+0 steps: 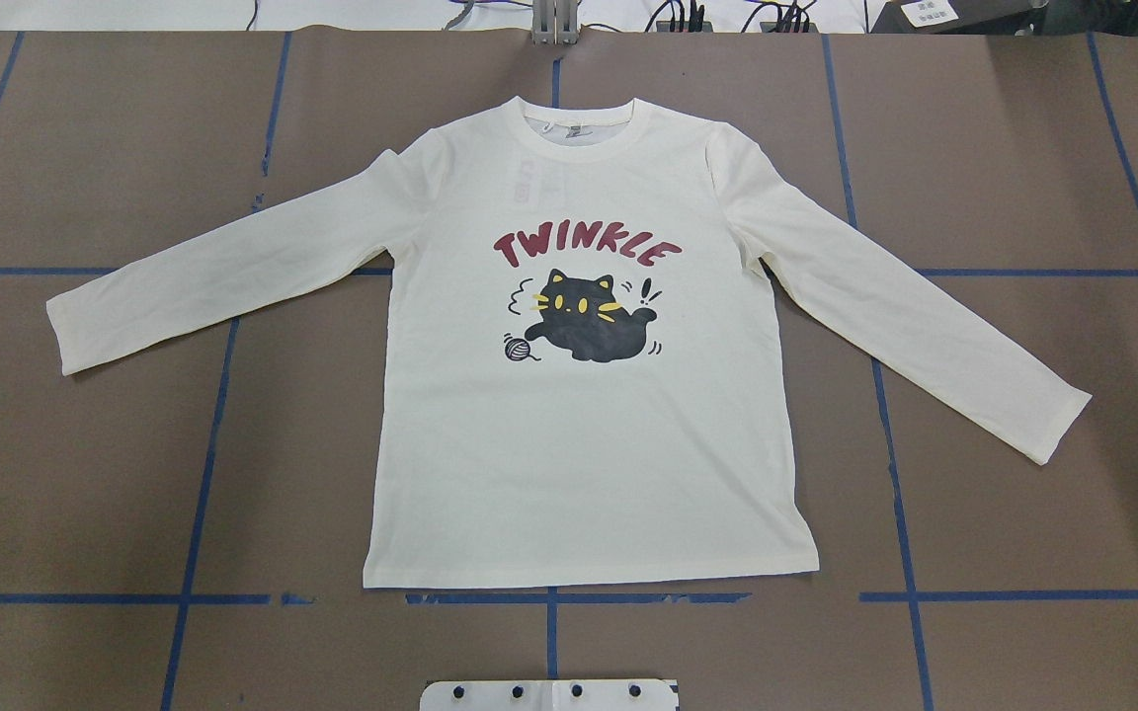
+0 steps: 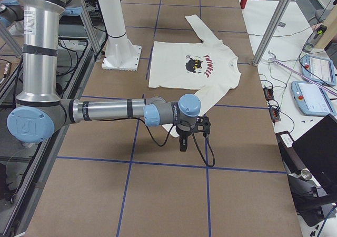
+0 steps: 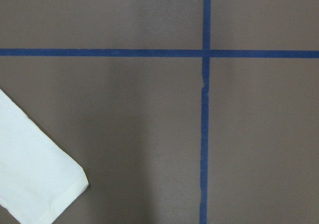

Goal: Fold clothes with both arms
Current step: 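Move the right gripper to the cuff of the sleeve nearest it and grasp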

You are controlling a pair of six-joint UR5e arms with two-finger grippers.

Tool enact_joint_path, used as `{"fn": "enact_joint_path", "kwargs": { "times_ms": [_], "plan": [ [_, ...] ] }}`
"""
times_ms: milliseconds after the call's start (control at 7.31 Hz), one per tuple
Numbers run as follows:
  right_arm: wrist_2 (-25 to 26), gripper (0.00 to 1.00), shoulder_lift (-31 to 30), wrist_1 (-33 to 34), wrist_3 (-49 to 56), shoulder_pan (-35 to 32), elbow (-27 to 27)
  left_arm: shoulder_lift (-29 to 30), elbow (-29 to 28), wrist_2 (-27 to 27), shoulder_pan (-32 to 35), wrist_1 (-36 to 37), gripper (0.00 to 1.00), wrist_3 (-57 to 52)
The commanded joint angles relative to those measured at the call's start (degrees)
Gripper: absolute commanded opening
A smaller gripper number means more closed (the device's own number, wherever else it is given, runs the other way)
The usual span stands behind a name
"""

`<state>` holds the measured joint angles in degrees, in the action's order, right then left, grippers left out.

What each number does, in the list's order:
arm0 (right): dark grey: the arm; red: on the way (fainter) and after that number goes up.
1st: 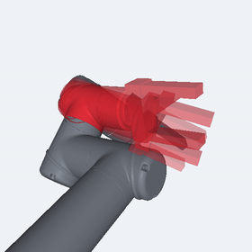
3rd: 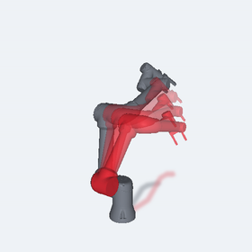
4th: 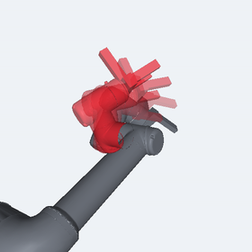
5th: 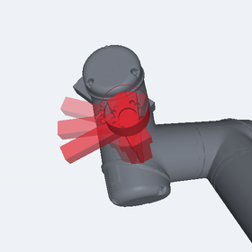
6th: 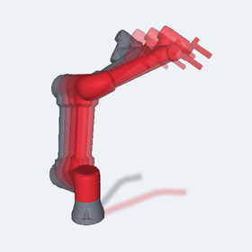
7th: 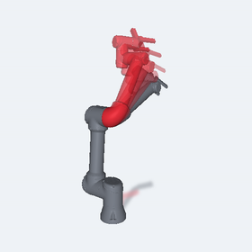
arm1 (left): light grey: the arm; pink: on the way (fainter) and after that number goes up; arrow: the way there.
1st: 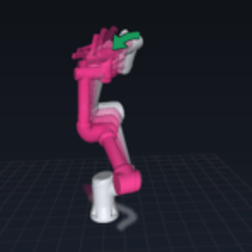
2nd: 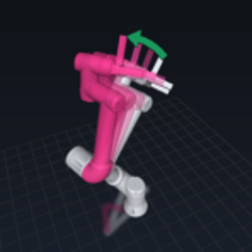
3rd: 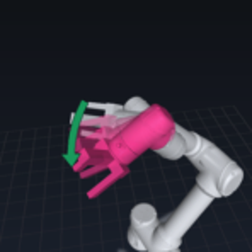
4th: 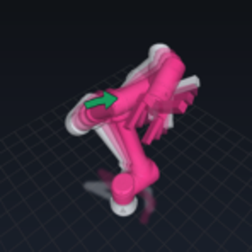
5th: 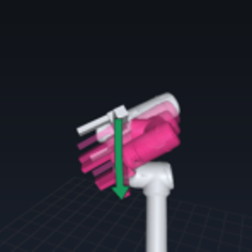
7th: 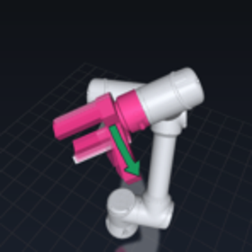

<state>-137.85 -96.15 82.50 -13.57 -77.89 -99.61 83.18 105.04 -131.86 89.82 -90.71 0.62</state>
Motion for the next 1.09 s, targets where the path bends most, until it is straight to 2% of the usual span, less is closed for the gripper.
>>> {"fn": "enact_joint_path", "kwargs": {
  "times_ms": [0, 137, 274, 410, 547, 684, 958],
  "plan": [
    [-0.8, 1.00, -0.5, -9.7, -10.5, 8.3, 0.2, 0.1, 0.4, -3.6, -0.3, -0.5, 1.00, -0.2],
    [0.3, 1.00, -0.5, -14.1, -19.8, 12.9, 0.3, 0.1, 1.1, -7.2, -0.9, -1.0, 1.00, -0.4],
    [3.5, 0.99, -1.3, -18.4, -24.9, 17.1, 0.5, 0.1, 1.1, -9.2, -0.9, -1.7, 1.00, -0.4],
    [5.2, 0.96, -2.5, -22.4, -26.1, 18.5, 2.6, -0.1, 1.1, -9.1, -0.9, -4.4, 1.00, -0.1],
    [5.4, 0.86, -2.6, -28.0, -27.0, 18.5, 6.1, -0.2, 1.0, -8.9, -0.9, -5.6, 1.00, 0.1],
    [5.4, 0.85, -1.7, -32.7, -31.4, 18.6, 10.1, -0.2, 1.0, -8.7, -0.9, -5.6, 1.00, 0.0],
    [5.5, 0.83, -0.4, -35.5, -35.1, 19.0, 12.1, -0.2, 1.1, -8.7, -1.0, -5.6, 1.00, 0.1]
  ]
}}
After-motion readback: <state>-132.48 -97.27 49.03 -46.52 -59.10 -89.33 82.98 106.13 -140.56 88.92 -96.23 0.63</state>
